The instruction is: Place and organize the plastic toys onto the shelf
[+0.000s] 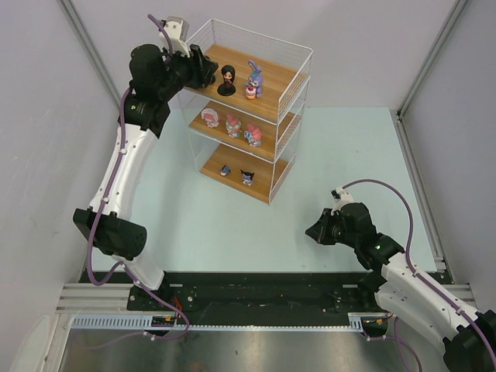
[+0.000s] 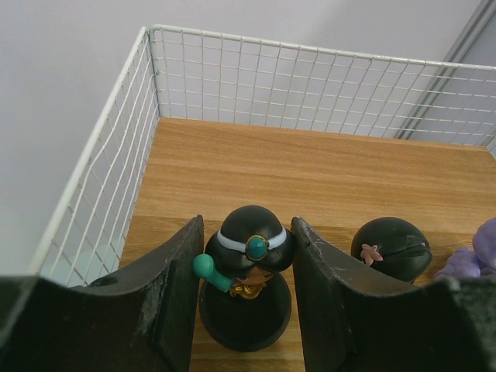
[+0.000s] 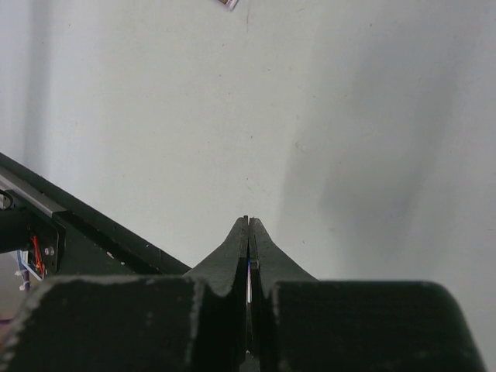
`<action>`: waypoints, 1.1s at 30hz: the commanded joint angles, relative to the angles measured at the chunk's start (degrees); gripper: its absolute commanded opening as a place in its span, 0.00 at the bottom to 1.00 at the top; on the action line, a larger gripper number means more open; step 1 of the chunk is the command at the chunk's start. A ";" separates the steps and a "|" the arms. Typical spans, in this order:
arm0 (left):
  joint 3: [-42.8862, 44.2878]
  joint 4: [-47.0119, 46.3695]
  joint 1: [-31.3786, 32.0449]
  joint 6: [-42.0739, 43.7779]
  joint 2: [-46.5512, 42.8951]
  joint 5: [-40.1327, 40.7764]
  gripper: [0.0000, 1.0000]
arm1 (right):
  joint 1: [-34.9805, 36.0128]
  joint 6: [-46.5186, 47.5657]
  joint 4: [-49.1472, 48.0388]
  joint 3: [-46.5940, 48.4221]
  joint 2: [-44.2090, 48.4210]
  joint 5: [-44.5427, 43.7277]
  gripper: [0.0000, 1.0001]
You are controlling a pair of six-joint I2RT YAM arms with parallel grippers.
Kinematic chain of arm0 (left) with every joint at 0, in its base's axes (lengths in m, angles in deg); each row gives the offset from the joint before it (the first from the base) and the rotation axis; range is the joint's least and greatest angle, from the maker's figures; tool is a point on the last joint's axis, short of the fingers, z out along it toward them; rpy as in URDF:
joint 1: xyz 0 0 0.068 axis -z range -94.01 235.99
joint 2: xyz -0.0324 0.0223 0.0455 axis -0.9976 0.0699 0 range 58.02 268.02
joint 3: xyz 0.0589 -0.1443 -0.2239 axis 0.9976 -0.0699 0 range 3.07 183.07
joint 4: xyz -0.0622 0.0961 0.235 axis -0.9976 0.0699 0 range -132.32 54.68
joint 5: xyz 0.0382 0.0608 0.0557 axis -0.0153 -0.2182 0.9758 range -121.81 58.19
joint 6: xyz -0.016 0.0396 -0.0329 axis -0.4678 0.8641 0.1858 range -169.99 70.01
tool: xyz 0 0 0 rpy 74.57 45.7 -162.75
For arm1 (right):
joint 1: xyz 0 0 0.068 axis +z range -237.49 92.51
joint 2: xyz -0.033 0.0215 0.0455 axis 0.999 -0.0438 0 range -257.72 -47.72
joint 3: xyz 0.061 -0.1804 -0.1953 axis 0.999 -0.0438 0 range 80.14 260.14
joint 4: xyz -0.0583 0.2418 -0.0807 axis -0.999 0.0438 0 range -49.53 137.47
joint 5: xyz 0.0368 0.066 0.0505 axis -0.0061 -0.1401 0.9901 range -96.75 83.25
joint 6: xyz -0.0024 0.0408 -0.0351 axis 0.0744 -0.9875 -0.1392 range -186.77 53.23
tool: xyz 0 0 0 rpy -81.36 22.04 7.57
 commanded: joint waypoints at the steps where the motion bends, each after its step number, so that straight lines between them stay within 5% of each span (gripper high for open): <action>1: 2.41 0.38 0.57 1.38 -1.90 0.96 0.16 | -0.13 0.83 -0.50 -0.16 0.81 0.81 0.00; 33: 1.97 -0.32 0.74 1.82 -1.81 -0.62 0.60 | -1.01 1.09 0.03 -0.51 1.07 1.25 0.05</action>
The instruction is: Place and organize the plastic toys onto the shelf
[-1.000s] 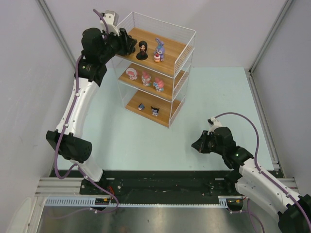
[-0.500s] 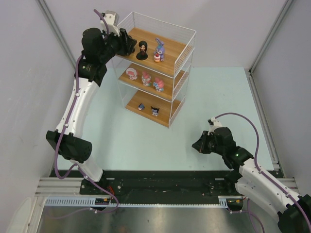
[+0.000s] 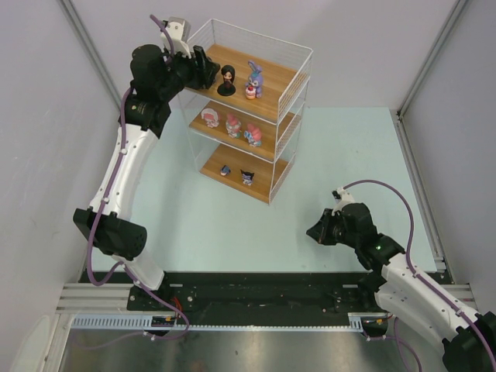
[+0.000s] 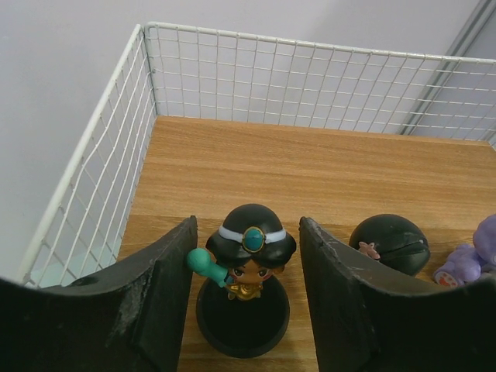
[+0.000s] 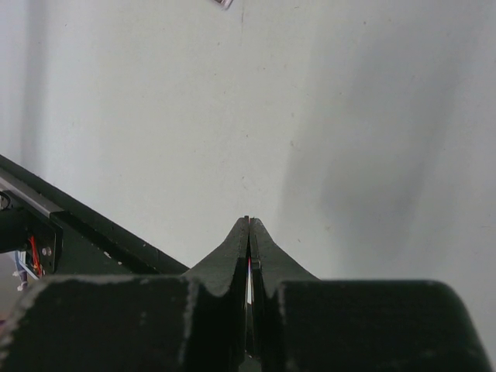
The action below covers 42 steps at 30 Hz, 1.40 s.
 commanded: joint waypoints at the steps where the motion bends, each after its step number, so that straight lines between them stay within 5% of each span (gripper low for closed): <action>1: 1.97 -1.06 0.26 0.90 -1.81 -1.17 0.61 | -0.29 0.76 -0.34 -0.25 0.57 0.90 0.05; 26: 3.99 -6.68 0.26 -1.82 -4.35 -2.04 0.73 | -1.34 1.20 -0.78 -0.25 0.22 1.78 0.05; 36: -6.27 -13.89 0.26 -5.69 -18.75 -1.71 0.75 | -3.54 1.38 -1.75 0.19 0.92 4.50 0.06; 38: -8.04 -13.54 0.26 -5.95 -21.31 -0.38 0.76 | -3.98 1.46 -1.66 0.54 1.18 5.46 0.12; 41: -15.92 -12.14 0.26 -7.18 -28.16 3.48 0.77 | -4.60 1.82 -1.14 1.41 1.88 6.26 0.37; 42: -17.87 -10.66 0.26 -8.40 -32.00 4.97 0.78 | -4.86 1.90 -0.53 1.68 2.06 6.52 0.54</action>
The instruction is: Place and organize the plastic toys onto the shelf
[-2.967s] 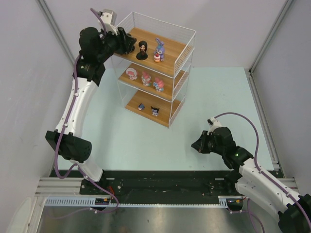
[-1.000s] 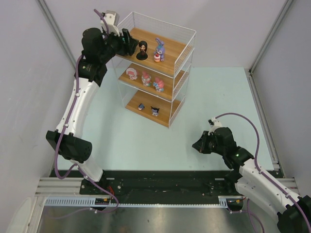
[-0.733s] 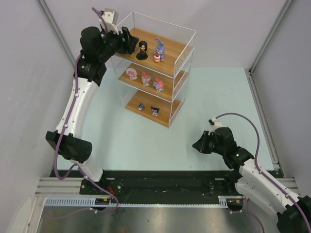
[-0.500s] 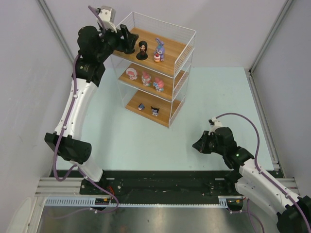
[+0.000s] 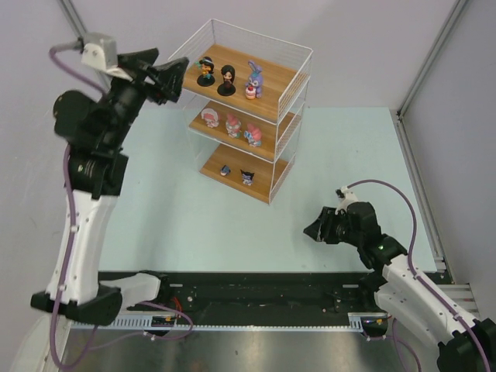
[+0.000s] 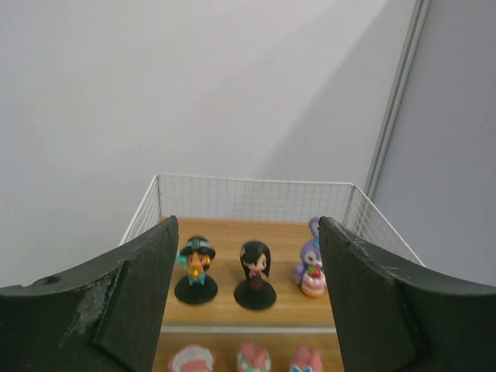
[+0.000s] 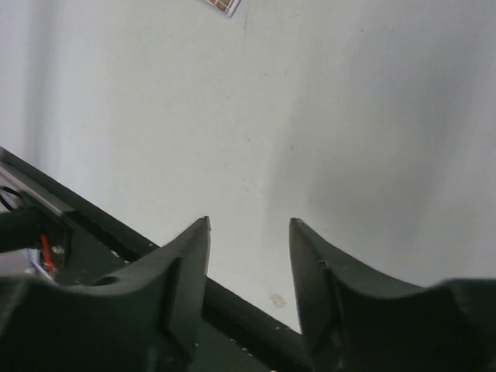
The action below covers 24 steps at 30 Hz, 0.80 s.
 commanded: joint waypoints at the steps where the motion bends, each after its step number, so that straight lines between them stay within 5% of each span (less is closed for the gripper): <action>1: -8.92 2.14 0.24 -4.32 -10.75 7.60 0.80 | -0.99 1.42 -0.28 2.25 1.60 2.53 0.66; 3: -15.07 6.69 0.24 -5.91 -16.44 9.81 0.82 | -1.26 1.51 0.33 3.13 2.39 3.23 1.00; 8: -28.85 16.73 0.24 -8.46 -28.31 16.85 1.00 | -1.43 1.78 2.00 5.24 3.80 4.02 1.00; 15: -42.85 30.96 0.24 -19.87 -40.90 24.49 0.99 | -1.43 1.51 5.26 7.08 4.94 4.11 1.00; 24: -52.18 35.90 0.24 -22.61 -54.00 24.50 1.00 | -1.43 -3.14 9.56 7.09 11.53 3.76 1.00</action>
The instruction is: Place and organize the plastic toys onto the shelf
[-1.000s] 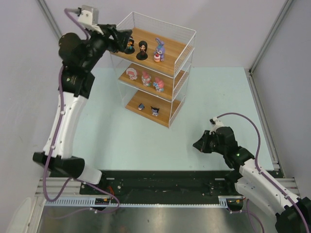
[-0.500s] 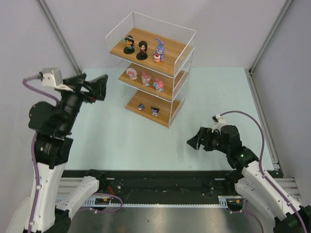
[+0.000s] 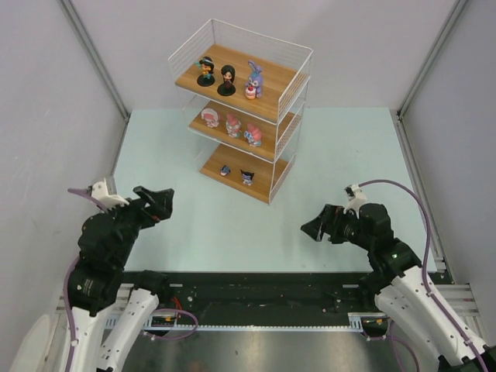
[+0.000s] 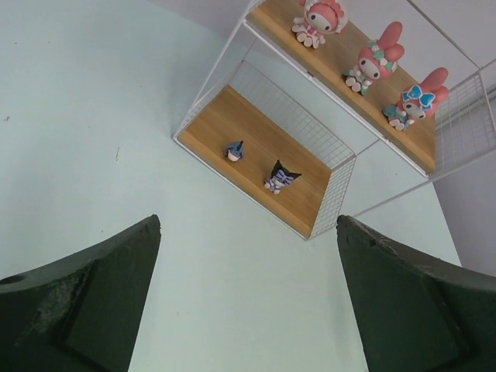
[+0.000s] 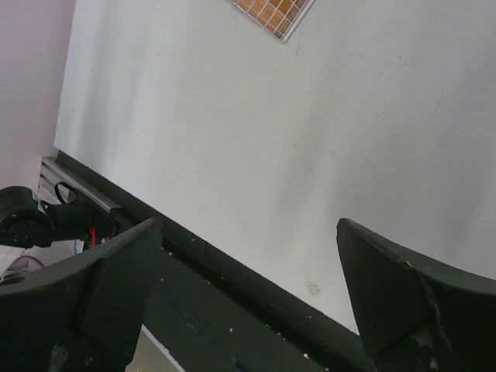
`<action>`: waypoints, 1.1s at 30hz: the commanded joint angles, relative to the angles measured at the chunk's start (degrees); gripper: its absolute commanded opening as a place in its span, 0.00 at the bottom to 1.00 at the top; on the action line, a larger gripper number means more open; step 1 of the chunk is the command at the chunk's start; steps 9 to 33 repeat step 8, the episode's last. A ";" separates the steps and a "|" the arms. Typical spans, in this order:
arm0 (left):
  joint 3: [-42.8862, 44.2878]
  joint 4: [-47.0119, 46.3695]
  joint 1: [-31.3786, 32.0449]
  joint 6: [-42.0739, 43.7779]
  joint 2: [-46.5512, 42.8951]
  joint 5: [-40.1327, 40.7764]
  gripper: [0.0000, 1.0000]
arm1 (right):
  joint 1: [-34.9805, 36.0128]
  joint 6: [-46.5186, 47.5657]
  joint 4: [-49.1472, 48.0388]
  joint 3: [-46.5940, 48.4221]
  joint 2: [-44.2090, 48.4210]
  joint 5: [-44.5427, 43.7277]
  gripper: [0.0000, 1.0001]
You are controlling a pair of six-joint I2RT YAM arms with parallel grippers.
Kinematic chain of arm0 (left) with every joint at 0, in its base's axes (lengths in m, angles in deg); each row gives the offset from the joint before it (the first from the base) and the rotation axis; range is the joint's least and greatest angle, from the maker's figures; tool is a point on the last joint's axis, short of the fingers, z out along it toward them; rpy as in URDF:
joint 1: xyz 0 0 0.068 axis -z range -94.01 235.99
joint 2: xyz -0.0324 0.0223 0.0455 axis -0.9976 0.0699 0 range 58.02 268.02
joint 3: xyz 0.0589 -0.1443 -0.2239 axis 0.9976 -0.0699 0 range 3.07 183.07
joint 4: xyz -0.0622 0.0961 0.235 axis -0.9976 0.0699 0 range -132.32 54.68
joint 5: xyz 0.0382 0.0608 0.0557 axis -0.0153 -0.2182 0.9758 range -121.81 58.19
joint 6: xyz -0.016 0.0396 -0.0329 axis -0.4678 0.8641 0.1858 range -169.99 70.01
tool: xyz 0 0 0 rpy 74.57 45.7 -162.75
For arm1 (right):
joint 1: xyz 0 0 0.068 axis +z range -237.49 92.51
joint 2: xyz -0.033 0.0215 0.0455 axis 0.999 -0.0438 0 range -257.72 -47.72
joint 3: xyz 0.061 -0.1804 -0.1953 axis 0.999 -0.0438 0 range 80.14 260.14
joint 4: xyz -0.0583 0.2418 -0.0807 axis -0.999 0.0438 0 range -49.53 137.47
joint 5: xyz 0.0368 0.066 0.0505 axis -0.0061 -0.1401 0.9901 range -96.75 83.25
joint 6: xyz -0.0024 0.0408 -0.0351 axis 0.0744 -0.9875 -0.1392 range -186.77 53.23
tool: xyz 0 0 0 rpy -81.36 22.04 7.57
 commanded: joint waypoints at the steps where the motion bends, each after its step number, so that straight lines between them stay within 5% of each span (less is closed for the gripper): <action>1: -0.91 3.35 0.18 -2.83 -3.58 1.85 1.00 | -0.25 -3.17 3.01 2.47 3.99 0.39 1.00; 33: -0.21 7.92 0.18 -2.57 -3.76 3.69 1.00 | -0.25 -5.63 4.68 3.53 6.55 -0.84 1.00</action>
